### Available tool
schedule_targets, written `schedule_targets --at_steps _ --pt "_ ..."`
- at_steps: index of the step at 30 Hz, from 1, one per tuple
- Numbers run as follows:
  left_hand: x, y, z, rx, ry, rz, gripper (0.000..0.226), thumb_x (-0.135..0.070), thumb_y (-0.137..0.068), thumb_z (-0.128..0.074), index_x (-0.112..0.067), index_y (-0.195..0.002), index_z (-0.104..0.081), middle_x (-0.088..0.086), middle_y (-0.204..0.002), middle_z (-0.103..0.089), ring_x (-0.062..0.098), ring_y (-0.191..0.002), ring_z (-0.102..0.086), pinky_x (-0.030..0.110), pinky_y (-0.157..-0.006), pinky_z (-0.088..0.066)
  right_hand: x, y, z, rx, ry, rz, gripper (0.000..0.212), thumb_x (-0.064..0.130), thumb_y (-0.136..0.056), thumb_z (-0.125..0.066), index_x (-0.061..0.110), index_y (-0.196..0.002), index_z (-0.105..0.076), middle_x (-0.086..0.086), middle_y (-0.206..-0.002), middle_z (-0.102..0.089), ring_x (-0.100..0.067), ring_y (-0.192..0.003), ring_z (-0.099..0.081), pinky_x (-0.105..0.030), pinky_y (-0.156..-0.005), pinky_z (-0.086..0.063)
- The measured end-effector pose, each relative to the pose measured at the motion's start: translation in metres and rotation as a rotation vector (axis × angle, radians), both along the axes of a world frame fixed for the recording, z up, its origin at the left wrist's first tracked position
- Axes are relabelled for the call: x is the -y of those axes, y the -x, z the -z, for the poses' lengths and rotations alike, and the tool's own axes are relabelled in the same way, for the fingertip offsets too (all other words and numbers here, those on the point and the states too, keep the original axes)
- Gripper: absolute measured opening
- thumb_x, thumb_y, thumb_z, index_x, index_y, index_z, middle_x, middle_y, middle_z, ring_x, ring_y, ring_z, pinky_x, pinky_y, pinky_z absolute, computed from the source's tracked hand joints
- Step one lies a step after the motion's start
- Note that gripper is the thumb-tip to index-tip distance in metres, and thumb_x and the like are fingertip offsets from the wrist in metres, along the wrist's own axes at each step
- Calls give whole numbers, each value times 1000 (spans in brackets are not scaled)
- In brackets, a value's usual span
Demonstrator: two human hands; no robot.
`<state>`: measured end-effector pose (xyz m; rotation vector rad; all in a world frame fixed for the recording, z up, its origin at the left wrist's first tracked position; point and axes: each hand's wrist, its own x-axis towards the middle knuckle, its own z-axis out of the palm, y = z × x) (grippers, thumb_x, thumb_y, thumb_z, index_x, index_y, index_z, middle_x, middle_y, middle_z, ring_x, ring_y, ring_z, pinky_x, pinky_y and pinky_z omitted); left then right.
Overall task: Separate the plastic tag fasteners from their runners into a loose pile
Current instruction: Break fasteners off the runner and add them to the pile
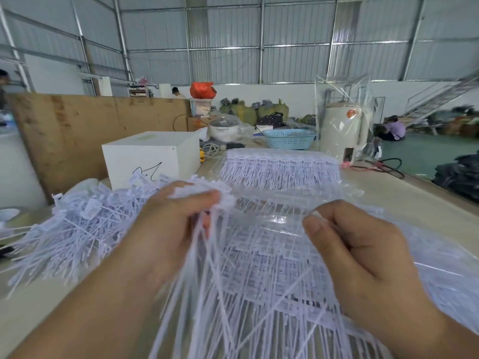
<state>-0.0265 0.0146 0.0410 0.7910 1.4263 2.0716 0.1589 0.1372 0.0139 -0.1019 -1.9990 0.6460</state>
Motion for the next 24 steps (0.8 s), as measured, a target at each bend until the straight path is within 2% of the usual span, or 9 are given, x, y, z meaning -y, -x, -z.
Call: schedule_targets --at_steps 5,8,10,12,15,17,20,22,24 --pt "-17 -40 19 -235 -21 226 21 -22 -60 -86 -23 -72 -69 5 -64 -64 15 -44 -54 22 -45 -43 -2 10 2 209 210 -227 6 43 -92 -53 37 -92 -53 5 -55 -44 -8 -43 -30 -24 -40 -26" --pt "-15 -41 23 -239 17 245 21 -30 -58 -84 -25 -71 -68 9 -69 -67 16 -46 -55 23 -46 -44 -9 8 8 352 267 -291 41 56 -84 -48 49 -123 -36 14 -78 -54 -4 -51 -44 -15 -49 -38" --pt "-17 -43 26 -188 29 274 19 -27 -58 -84 -24 -68 -68 10 -70 -67 16 -45 -54 23 -45 -43 -12 9 9 447 279 -301 54 66 -82 -41 58 -132 -20 25 -101 -57 -4 -82 -61 -15 -76 -49" --pt "-18 -44 27 -146 56 284 18 -22 -60 -84 -23 -67 -68 9 -67 -65 15 -43 -53 22 -44 -42 -11 9 9 497 277 -299 57 71 -82 -37 67 -133 -12 24 -120 -58 -13 -112 -60 -38 -96 -50" --pt "-19 -41 29 -143 115 293 24 -22 -54 -85 -20 -70 -69 10 -65 -63 15 -42 -51 24 -47 -39 -7 8 8 550 209 -245 48 64 -90 -37 74 -127 -9 -6 -111 -65 -30 -97 -64 -56 -85 -52" --pt "-19 -41 30 -180 146 304 25 -17 -56 -86 -17 -75 -70 13 -66 -64 17 -42 -50 25 -47 -41 -8 7 8 583 200 -268 59 47 -96 -46 71 -132 -6 -3 -107 -68 -20 -78 -68 -54 -76 -55" --pt "-20 -47 30 -278 158 294 36 -7 -53 -92 -10 -82 -69 15 -67 -67 18 -41 -51 25 -44 -43 -10 5 10 648 198 -304 78 38 -92 -57 60 -142 0 32 -104 -65 1 -85 -67 -31 -79 -58" --pt "-22 -51 29 -305 131 244 34 -6 -50 -91 -17 -73 -70 10 -60 -66 15 -38 -50 22 -41 -42 -10 6 9 657 178 -304 77 37 -93 -59 46 -148 -6 30 -104 -66 -3 -90 -68 -28 -79 -56" --pt "-22 -50 26 -292 93 186 35 -5 -47 -92 -21 -69 -70 7 -55 -62 12 -37 -48 20 -40 -42 -12 7 8 624 161 -323 56 36 -95 -60 34 -142 -31 19 -103 -69 -6 -82 -67 -29 -72 -55"
